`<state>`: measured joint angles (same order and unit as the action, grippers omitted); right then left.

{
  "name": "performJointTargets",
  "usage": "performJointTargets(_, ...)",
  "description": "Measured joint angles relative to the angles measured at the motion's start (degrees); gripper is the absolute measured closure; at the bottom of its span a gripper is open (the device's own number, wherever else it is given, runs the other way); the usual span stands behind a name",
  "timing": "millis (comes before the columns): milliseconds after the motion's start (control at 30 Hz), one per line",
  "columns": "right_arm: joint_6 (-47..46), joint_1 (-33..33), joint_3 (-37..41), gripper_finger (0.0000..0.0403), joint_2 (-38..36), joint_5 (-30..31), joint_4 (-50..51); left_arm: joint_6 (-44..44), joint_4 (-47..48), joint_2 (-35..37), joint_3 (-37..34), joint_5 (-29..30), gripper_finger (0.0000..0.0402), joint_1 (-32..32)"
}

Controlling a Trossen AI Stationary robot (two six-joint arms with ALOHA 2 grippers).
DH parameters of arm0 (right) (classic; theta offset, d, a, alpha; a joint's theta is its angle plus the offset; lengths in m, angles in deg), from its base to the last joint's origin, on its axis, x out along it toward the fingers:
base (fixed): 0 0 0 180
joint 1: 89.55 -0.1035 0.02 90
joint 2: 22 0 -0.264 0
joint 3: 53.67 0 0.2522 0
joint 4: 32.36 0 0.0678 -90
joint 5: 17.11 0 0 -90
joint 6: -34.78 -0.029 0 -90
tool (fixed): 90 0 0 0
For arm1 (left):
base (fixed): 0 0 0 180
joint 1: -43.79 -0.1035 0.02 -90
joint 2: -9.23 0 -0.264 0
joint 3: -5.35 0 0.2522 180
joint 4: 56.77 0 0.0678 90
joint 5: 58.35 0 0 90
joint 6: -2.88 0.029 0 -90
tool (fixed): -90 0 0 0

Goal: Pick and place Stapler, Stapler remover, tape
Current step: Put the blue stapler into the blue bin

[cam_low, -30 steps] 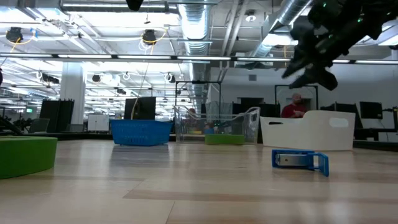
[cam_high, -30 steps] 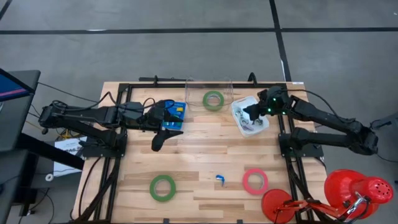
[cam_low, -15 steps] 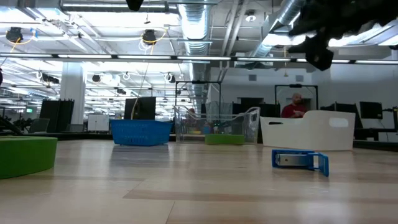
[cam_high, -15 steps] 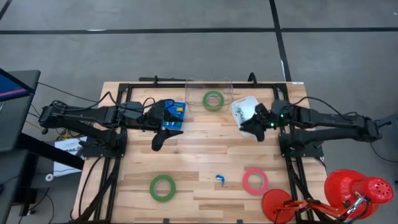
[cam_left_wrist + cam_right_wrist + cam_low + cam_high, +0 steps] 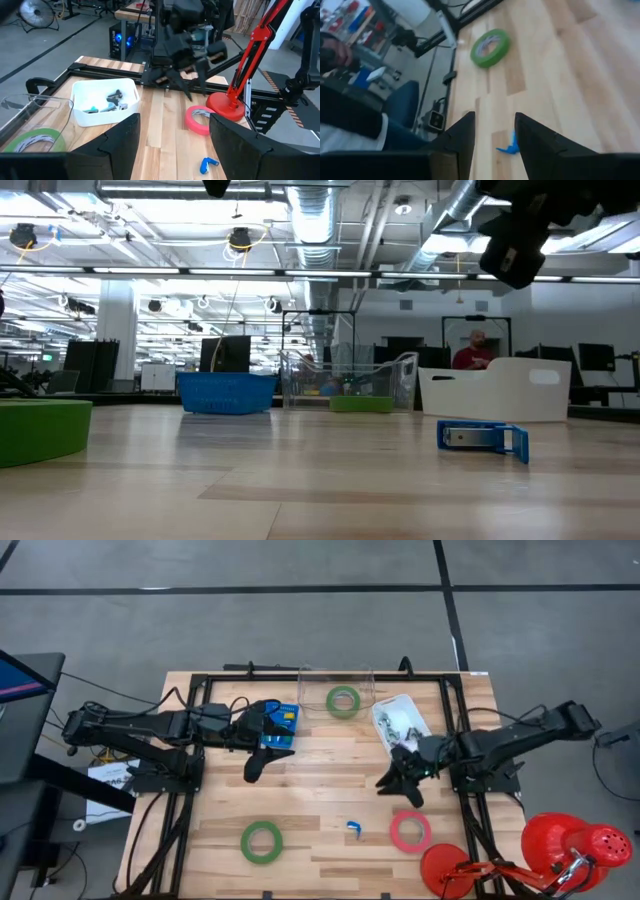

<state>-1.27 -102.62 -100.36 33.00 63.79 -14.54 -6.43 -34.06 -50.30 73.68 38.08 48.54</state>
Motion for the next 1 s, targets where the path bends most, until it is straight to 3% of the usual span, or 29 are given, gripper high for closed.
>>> performJointTargets(333, 2.7, -8.6, 0.0, 0.026, 12.9, 0.1, -13.5, 0.0, 0.0, 0.0, 0.0, 0.0, 0.0175, 0.0)
performJointTargets(500, 4.1, -10.8, 0.0, 0.0226, 18.0, 0.1, -13.7, 0.0, 0.0, 0.0, 0.0, 0.0, 0.0175, 0.0)
performJointTargets(733, 13.3, -12.9, 0.0, 0.0172, 22.9, 0.1, -14.0, 0.0, 0.0, 0.0, 0.0, 0.0, 0.0175, 0.0)
performJointTargets(1000, 20.8, -12.7, 0.0, 0.0157, 28.3, 0.1, -14.4, 0.0, 0.0, 0.0, 0.0, 0.0, 0.0175, 0.0)
